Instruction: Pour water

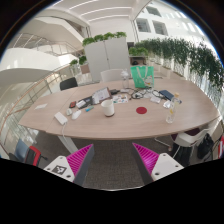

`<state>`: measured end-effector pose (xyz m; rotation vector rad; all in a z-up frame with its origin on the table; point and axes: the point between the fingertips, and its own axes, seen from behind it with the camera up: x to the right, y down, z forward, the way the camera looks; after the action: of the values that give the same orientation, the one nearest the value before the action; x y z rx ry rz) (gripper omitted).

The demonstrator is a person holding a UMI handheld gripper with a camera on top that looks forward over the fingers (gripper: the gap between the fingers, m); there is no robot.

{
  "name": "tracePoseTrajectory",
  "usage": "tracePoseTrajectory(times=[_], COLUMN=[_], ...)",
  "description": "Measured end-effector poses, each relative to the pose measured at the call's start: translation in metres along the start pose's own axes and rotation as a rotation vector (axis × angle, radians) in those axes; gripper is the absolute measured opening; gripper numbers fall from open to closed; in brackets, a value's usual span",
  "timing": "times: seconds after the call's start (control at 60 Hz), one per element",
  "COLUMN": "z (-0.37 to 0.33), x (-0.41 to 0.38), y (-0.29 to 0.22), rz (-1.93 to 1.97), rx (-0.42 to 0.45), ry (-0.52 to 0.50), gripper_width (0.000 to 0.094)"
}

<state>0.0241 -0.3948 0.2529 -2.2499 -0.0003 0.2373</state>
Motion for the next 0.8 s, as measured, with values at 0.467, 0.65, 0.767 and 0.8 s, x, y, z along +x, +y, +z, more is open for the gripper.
tracePoseTrajectory(times=[0.467,0.65,0.767,0.8], z=[0.051,0.118,0.177,0.195], x=[0.084,0.212,0.289,0.309], y=[0.000,-0.041,-0.066,-0.070], rz=[0.080,-0.004,-0.041,-0.034], rx=[0.110,0.360,0.460,0.463], ry=[0.100,0.188,0.240,0.256], gripper_width=[0.0833,0.0835,0.0829,0.0828])
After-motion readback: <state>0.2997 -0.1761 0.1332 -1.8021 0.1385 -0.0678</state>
